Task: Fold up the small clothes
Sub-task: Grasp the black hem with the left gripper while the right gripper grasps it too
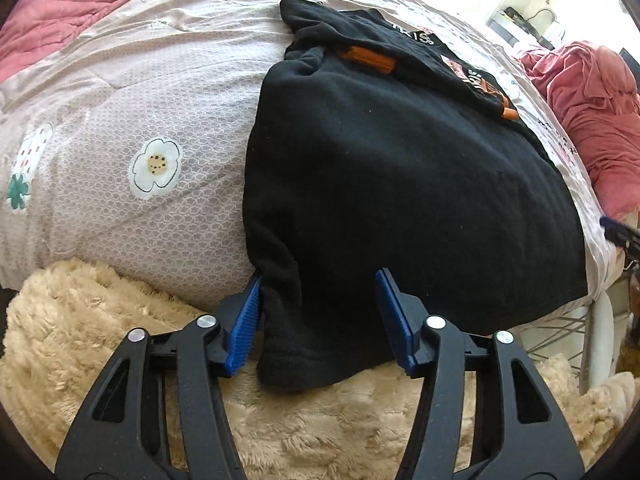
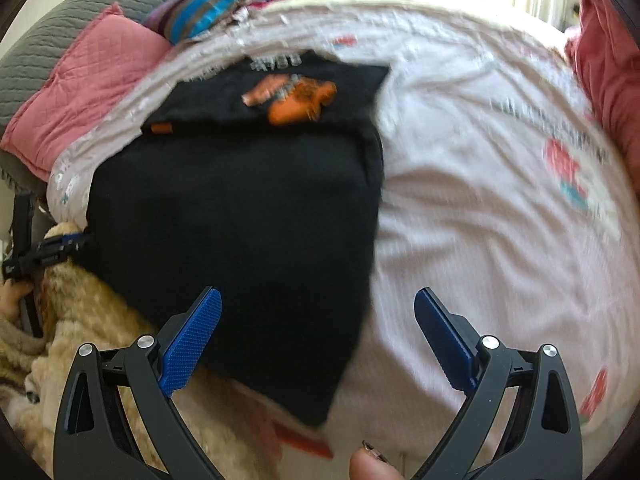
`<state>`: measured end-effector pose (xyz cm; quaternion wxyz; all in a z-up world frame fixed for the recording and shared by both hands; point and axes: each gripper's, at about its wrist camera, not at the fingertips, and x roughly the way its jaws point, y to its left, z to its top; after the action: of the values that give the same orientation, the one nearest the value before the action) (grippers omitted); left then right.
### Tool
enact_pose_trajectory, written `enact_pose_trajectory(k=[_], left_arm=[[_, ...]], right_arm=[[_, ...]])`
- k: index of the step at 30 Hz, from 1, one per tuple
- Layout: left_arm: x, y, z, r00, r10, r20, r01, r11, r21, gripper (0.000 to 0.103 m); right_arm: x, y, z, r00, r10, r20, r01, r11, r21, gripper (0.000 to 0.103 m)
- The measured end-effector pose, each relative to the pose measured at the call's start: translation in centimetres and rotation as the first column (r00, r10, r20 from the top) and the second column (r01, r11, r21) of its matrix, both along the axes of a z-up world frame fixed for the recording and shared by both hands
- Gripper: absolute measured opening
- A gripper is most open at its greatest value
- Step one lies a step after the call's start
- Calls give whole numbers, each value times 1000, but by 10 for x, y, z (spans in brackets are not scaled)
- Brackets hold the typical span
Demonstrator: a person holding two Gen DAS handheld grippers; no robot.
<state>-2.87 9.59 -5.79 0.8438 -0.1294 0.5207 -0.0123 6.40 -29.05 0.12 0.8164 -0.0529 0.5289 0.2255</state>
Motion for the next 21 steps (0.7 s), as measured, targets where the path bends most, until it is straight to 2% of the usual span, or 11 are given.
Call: enact_pose_trajectory(k=[3, 4, 5, 6, 11, 12, 13, 14, 15, 19, 21], left_arm=[[-3, 5, 1, 1000, 7, 2, -7, 1000, -7, 34], [-5, 8, 2, 1000, 10, 2, -10, 1000, -15, 30], [-7, 10, 3, 1000, 13, 4, -13, 1000, -22, 28], [-9, 13, 4, 1000, 15, 5, -15, 999, -32, 26], [-12, 13, 6, 1000, -7, -11, 7, 999, -42, 26], [-11, 12, 6, 1000, -12, -17, 11, 999, -41, 26], [-11, 12, 5, 1000, -16, -22, 15, 999, -39, 26], [-11, 12, 5, 999, -20, -26, 19, 999, -36, 26], [-10, 11, 5, 999, -22, -29, 21, 999, -33, 26], [-9, 8, 4, 998, -41, -45, 40, 999, -10, 25], [-7, 6, 3, 997, -52, -58, 53, 998, 20, 11]], right_arm=[[-11, -5, -14, 997, 12, -81, -10, 1000, 24, 92], [-15, -6, -20, 993, 20, -117, -16, 999, 38, 87], [-19, -6, -25, 989, 31, -143, -25, 999, 46, 75], [-21, -5, -29, 986, 38, -162, -31, 998, 46, 67], [-26, -3, -55, 972, 30, -233, -24, 999, 28, 50], [-25, -3, -60, 971, 21, -238, -16, 1000, 21, 43], [-25, -2, -61, 972, 20, -232, -15, 1000, 20, 37], [-26, -1, -60, 975, 30, -221, -24, 999, 27, 21], [-26, -1, -59, 976, 45, -213, -38, 999, 36, 10], [-38, 9, -30, 980, 167, -106, -163, 985, 52, 8], [-35, 11, -15, 980, 187, -66, -181, 980, 86, 8]])
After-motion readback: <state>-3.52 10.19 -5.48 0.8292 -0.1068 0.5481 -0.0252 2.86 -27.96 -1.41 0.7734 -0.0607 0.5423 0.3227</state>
